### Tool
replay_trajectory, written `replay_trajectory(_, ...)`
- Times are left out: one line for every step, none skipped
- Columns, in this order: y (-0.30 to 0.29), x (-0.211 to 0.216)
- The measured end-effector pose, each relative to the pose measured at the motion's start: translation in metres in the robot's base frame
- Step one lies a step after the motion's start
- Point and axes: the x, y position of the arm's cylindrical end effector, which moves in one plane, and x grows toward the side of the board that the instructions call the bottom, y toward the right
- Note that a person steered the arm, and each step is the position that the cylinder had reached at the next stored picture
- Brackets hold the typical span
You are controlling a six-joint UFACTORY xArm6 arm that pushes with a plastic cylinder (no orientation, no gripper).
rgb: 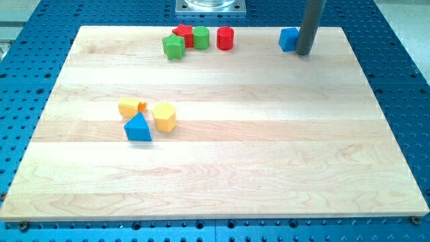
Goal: Slide the hexagon to the top right side of the board
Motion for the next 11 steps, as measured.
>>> replay_trajectory(-0.062, 0.094)
replay_trajectory(-0.16, 0.202)
replay_trajectory(-0.272, 0.251)
replay_trajectory(-0.341, 0.251)
replay_trajectory(-0.328, 0.229)
replay_trajectory(-0.281, 0.197)
replay_trajectory(-0.25, 0.171)
replay_trajectory(-0.201, 0.156)
replay_trajectory(-0.149, 0.153)
replay_trajectory(-0.084, 0.148)
replay_trajectory(-0.056, 0.114)
